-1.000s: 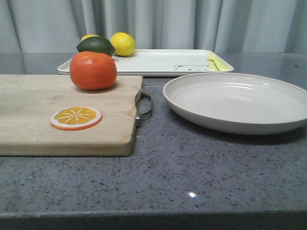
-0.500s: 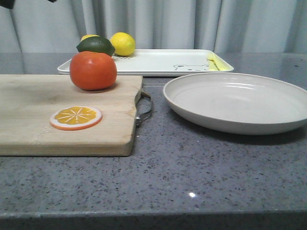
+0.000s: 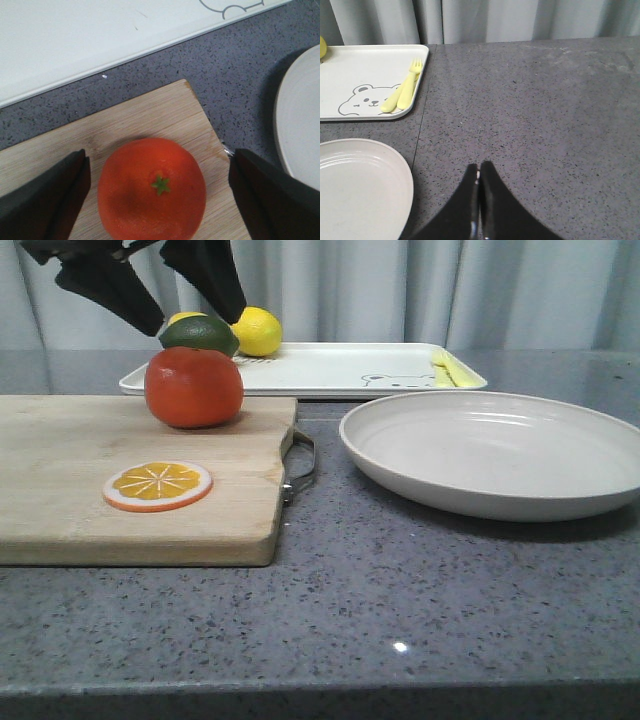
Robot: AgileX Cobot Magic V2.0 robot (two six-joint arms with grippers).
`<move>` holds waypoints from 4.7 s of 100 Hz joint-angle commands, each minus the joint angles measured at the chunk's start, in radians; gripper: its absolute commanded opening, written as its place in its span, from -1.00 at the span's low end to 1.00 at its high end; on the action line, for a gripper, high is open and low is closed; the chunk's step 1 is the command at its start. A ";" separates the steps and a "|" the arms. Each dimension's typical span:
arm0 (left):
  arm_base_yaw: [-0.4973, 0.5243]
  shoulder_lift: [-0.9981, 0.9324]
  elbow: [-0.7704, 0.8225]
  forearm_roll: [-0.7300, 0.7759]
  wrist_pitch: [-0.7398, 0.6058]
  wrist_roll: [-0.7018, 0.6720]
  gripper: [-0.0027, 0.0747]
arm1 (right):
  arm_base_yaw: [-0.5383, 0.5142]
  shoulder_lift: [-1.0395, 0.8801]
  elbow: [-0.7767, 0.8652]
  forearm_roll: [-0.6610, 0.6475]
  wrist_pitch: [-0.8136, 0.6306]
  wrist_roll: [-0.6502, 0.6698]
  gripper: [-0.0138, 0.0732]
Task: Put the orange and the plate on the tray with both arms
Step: 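Lower the left gripper over the orange and close on it, then lift the orange with the left gripper and carry it over the plate, then open the left gripper to release the orange and withdraw upward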
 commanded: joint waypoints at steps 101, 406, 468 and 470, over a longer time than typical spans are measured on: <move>-0.007 0.042 -0.063 -0.018 0.071 0.000 0.40 | -0.004 0.008 -0.037 0.001 -0.080 -0.007 -0.82; -0.390 0.280 -0.510 -0.022 0.142 0.000 0.46 | -0.004 0.008 -0.037 0.001 -0.054 -0.007 -0.82; -0.305 0.094 -0.400 0.045 0.136 -0.010 -0.76 | -0.004 0.008 -0.037 0.001 -0.054 -0.007 -0.82; -0.301 0.085 -0.382 0.045 0.128 -0.010 -0.78 | -0.004 0.008 -0.037 0.001 -0.054 -0.007 -0.82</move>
